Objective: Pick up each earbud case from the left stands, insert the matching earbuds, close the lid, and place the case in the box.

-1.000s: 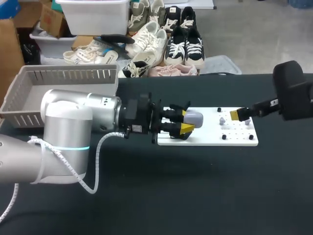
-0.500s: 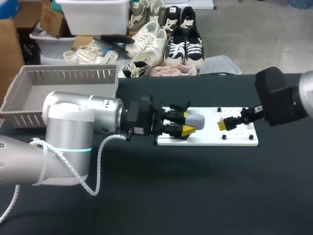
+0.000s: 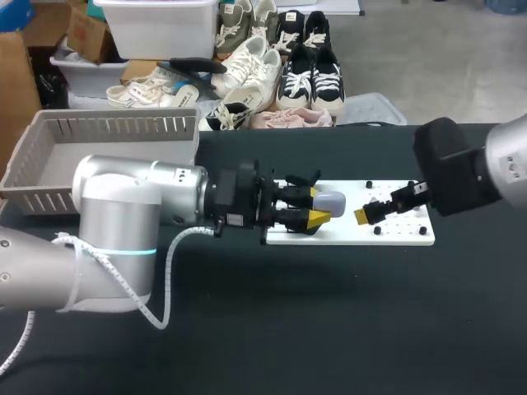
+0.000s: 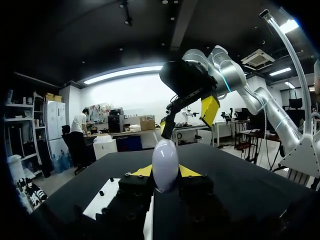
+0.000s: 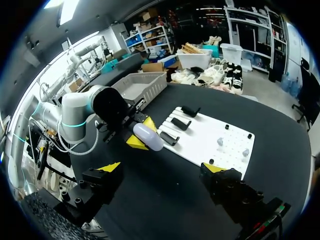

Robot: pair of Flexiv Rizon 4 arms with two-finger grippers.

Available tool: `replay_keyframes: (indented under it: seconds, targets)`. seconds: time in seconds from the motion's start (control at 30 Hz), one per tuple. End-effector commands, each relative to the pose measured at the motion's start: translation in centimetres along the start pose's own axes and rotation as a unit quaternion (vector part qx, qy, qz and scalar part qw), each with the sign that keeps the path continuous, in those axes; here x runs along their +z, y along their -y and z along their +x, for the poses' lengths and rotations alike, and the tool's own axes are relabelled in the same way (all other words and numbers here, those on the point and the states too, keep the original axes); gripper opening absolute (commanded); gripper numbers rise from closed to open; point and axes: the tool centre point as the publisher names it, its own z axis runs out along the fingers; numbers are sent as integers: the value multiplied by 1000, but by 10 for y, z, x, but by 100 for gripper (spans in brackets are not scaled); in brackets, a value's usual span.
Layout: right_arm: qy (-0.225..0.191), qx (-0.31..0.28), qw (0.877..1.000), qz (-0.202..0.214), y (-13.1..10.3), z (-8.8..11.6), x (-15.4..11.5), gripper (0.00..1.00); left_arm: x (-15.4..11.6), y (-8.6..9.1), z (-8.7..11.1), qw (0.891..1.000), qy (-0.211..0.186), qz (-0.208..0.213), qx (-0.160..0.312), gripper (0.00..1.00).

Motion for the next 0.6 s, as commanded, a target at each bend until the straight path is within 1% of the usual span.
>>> replay_keyframes:
  seconds: [0.03,0.6]
  targets:
    - [-2,1,1000,0,-2,-1,3,100,2,2,2,1000,2,-7,1,0]
    - [-26,0,1000,-5,-7,-2,19,100,4,3,3,1000,-2,-7,0,0]
